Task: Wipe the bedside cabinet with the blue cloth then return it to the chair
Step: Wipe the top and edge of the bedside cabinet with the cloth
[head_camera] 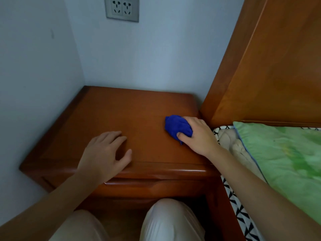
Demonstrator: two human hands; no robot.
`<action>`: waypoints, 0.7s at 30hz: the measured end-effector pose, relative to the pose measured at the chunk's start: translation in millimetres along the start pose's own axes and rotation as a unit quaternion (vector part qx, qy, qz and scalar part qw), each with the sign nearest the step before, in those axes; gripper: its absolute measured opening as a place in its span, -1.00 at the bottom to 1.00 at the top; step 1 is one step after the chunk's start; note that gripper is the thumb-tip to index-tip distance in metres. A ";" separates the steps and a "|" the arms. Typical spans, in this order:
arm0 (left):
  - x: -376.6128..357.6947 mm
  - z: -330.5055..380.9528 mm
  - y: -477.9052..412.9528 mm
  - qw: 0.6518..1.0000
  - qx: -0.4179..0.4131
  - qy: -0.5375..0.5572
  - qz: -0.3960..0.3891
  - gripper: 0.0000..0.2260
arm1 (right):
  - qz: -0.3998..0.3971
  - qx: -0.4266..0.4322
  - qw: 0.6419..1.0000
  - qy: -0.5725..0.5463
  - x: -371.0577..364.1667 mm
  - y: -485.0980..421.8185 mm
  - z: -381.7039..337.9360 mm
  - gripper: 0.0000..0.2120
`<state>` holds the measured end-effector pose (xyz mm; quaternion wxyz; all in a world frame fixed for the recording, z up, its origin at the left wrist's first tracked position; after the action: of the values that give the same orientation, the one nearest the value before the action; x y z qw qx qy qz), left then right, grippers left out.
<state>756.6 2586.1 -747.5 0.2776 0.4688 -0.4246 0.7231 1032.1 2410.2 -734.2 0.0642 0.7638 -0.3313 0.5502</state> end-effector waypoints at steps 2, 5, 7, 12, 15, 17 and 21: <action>-1.0 -0.7 1.7 1.000 -0.008 0.003 0.008 -0.49 | 0.000 -0.004 1.000 0.011 -3.4 -17.5 -1.4 -0.42; -1.1 0.9 0.6 1.000 -0.014 0.008 0.020 -0.51 | -0.002 -0.010 0.999 0.035 -12.4 -49.6 -6.2 -0.42; -1.6 2.0 1.0 0.999 -0.025 0.003 0.023 -0.52 | -0.003 -0.017 0.998 0.055 -21.3 -74.1 -11.7 -0.41; -2.5 1.7 0.5 0.999 -0.026 0.003 0.036 -0.56 | -0.010 -0.043 0.996 0.080 -48.9 -130.0 -33.9 -0.35; -1.1 2.5 1.7 0.998 -0.029 0.008 0.049 -0.58 | -0.017 -0.041 0.995 0.087 -62.0 -145.6 -54.4 -0.33; 0.2 2.8 2.2 0.998 -0.031 0.009 0.052 -0.59 | -0.018 -0.020 0.997 0.077 -67.4 -141.1 -68.5 -0.33; 0.4 2.7 3.0 0.998 -0.031 0.006 0.063 -0.61 | -0.020 0.035 0.999 0.037 -68.2 -104.0 -88.9 -0.37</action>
<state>755.2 2582.3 -747.6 0.2486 0.4277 -0.4737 0.7286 1009.3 2561.3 -732.4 0.0612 0.7513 -0.2939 0.5877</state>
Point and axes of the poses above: each hand's wrist, its own y-axis away from the middle knuckle, its own x-axis out of the back of the hand, z = x × y, the point moved 2 cm from there along -y, towards the middle knuckle, and after that the axes turned 3 degrees about z, right-handed, at the moved point
